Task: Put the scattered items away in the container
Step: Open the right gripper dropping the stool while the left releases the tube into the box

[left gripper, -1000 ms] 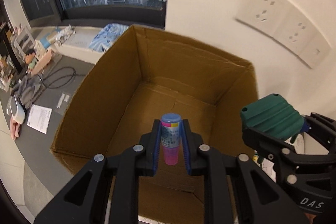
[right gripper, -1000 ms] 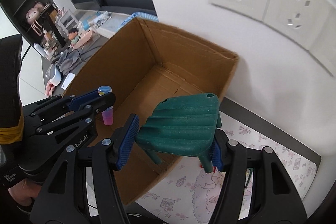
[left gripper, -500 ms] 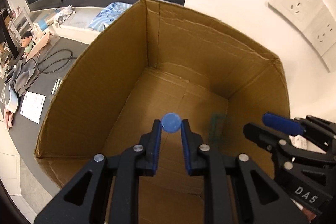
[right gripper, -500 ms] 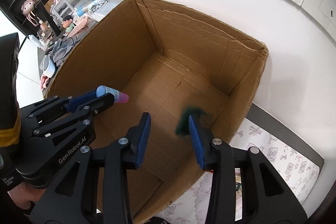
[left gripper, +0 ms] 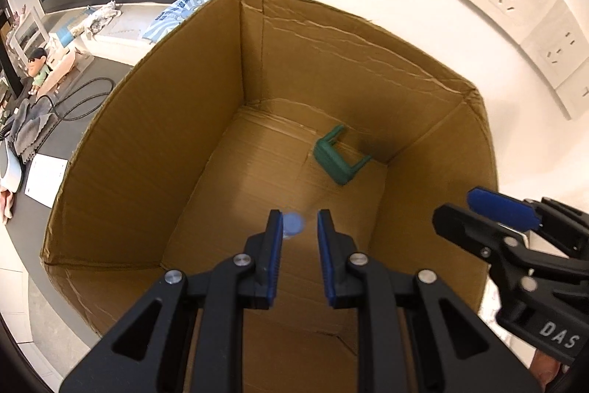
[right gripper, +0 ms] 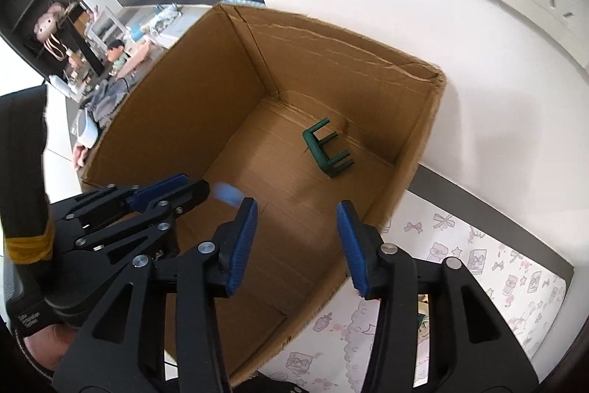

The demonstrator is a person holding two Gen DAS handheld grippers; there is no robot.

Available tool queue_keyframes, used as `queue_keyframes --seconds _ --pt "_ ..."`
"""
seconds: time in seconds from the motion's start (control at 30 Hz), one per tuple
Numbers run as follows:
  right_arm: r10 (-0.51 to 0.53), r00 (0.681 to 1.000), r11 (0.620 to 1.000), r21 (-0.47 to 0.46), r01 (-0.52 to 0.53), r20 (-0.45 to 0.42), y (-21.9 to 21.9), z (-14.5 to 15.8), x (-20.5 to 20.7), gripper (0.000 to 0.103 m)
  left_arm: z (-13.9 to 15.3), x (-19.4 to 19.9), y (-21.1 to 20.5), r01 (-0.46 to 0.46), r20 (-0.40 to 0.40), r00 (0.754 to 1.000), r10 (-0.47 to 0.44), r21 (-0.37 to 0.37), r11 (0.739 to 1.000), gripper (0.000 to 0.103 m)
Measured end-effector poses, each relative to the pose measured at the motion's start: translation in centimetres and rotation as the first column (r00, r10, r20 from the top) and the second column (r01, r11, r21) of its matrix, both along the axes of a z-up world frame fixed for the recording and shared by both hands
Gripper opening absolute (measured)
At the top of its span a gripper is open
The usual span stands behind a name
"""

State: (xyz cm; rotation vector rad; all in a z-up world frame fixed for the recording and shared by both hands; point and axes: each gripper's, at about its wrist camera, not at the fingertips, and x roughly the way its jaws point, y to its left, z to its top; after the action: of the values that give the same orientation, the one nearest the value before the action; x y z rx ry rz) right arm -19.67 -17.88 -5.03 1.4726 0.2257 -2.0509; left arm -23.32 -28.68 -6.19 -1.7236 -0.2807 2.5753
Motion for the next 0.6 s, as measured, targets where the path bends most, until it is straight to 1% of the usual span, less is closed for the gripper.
queue_keyframes --seconds 0.03,0.07,0.1,0.13,0.17,0.2,0.27,0.43,0.6 --pt "-0.01 1.0 1.0 0.001 0.01 -0.014 0.4 0.4 0.2 0.054 0.1 0.1 0.2 0.0 0.001 1.0 0.0 -0.006 1.0 0.02" --pt "-0.014 1.0 1.0 -0.011 0.013 -0.021 0.8 0.7 0.5 0.055 0.2 0.1 0.4 0.002 0.001 1.0 -0.002 -0.008 1.0 0.024" --pt "-0.014 1.0 0.999 -0.03 0.014 -0.022 1.2 1.1 0.7 0.058 0.4 0.3 0.7 0.005 0.0 1.0 -0.005 -0.009 1.0 0.029" --pt "-0.017 1.0 0.999 -0.045 0.015 -0.026 1.6 1.5 0.9 0.061 0.5 0.4 0.9 0.008 -0.003 1.0 -0.008 -0.007 1.0 0.031" --pt "-0.021 0.999 0.999 -0.051 0.02 -0.035 2.0 1.9 1.3 0.07 0.7 0.6 1.2 0.009 -0.006 1.0 -0.009 -0.004 1.0 0.038" --pt "-0.028 0.998 0.998 -0.051 0.025 -0.05 2.4 2.3 1.6 0.078 1.0 0.9 1.4 0.007 -0.013 1.0 -0.007 -0.004 1.0 0.05" --pt "-0.033 0.996 0.998 -0.051 0.029 -0.081 3.5 3.1 2.4 0.08 1.4 1.3 1.8 0.002 -0.02 1.0 -0.002 -0.012 1.0 0.063" --pt "-0.069 0.992 0.996 -0.062 0.063 -0.103 6.9 4.5 4.0 0.08 2.6 2.8 3.2 -0.009 -0.033 0.999 0.008 -0.03 1.0 0.063" --pt "-0.128 0.987 0.99 -0.077 0.121 -0.1 11.8 4.9 5.5 0.08 4.1 4.7 5.5 -0.003 -0.053 0.999 0.001 -0.044 0.999 0.063"
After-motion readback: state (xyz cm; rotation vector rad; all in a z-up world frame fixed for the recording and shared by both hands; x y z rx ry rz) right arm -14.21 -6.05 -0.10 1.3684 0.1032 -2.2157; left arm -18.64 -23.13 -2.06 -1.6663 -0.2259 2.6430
